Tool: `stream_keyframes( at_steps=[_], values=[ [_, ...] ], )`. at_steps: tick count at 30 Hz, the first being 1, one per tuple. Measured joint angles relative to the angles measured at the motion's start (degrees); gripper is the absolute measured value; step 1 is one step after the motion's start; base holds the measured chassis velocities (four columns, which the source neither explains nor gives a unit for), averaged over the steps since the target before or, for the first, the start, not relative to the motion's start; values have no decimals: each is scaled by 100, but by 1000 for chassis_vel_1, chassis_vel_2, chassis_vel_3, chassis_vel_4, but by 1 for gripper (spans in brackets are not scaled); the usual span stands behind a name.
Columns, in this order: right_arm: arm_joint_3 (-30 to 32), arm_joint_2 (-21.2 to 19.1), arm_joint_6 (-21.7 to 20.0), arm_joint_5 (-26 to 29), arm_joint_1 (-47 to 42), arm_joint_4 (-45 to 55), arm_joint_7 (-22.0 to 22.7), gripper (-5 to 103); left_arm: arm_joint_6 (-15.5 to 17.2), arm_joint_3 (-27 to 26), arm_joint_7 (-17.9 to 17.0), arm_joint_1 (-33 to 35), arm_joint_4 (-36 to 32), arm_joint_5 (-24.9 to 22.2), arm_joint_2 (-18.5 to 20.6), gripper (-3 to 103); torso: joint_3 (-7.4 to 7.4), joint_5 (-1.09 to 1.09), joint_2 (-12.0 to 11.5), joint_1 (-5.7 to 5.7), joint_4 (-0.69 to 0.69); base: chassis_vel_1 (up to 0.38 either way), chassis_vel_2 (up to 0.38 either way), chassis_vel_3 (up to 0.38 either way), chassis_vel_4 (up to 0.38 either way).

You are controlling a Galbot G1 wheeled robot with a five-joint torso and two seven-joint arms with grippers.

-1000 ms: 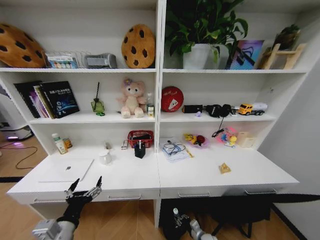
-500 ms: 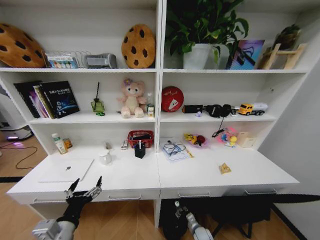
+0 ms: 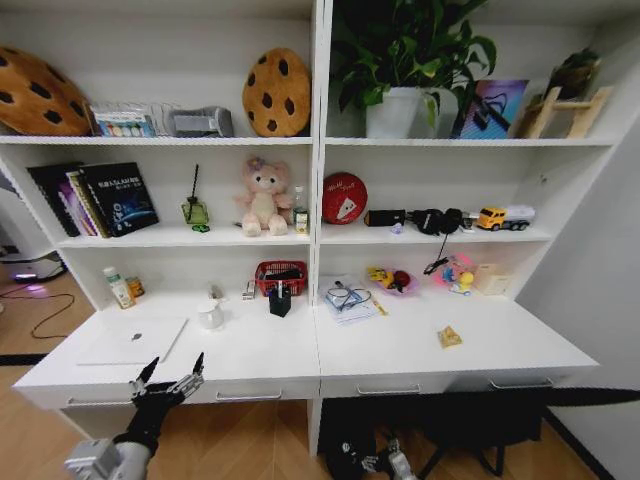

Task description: Organize the objects on the table.

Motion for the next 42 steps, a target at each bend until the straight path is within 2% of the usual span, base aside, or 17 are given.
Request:
stream_keyframes(
  at_steps=[2,4,5,8,9,10,12,13,14,15,17,21,24,28,36,39,42],
  values=[
    [56,-49,14,5,-261,404,75,100,0,1,3,0,0,0,0,100,0,-1,0,0,-1,0,0,0,0],
    [214,-189,-51,307,-941,1750,320,100,0,1,2,0,-1,0,0,100,0,-3,1,-1,1,0,0,0,0],
    [214,-189,-51,307,-941,1750,320,100,0,1,2,0,-1,0,0,100,0,-3,1,-1,1,0,0,0,0],
    [282,-291,-429,965,-1247,3263,790,100,0,1,0,0,0,0,0,100,-1,-5,1,-1,3,0,0,0,0],
    [282,-291,-429,965,-1247,3263,790,100,0,1,0,0,0,0,0,100,-1,-5,1,-1,3,0,0,0,0],
    [290,-278,-846,1303,-1115,3793,1074,100,0,1,0,1,0,0,0,100,0,-4,1,-1,2,0,0,0,0],
    [311,-283,-1620,1768,-602,4068,1439,100,0,1,0,0,0,-1,0,100,0,-4,1,-1,2,0,0,0,0],
    [311,-283,-1620,1768,-602,4068,1439,100,0,1,0,0,0,-1,0,100,0,-4,1,-1,2,0,0,0,0],
    [313,-352,-2049,2025,58,3916,1716,100,0,1,0,0,0,0,0,100,0,0,1,-1,0,0,0,0,0],
    [313,-352,-2049,2025,58,3916,1716,100,0,1,0,0,0,0,0,100,0,0,1,-1,0,0,0,0,0],
    [331,-534,-2292,2175,1075,3203,1895,100,0,0,1,0,0,0,0,100,1,0,0,1,6,0,0,0,0],
    [430,-666,-2325,2195,1586,2544,1836,100,0,0,-2,0,0,0,0,100,2,1,-1,2,5,0,0,0,0],
    [683,-981,-2137,2351,1916,1849,1462,100,0,1,-1,1,0,0,0,100,2,-2,-1,2,1,0,0,0,0],
    [910,-1195,-2017,2422,1913,1722,1198,100,0,0,-1,0,1,0,0,100,1,-4,-1,1,0,0,0,0,0],
    [1073,-1274,-1940,2564,2098,1555,1174,100,0,0,-1,0,0,0,0,100,1,0,0,0,2,-76,-85,76,93],
    [1065,-1288,-1828,2603,2241,1367,1269,100,0,0,-2,0,0,0,0,100,0,-6,1,0,3,-184,-172,180,192],
    [1051,-1298,-1740,2578,2440,1105,1354,100,0,1,1,1,0,0,0,100,1,3,0,1,1,-192,-119,161,161]
  ],
)
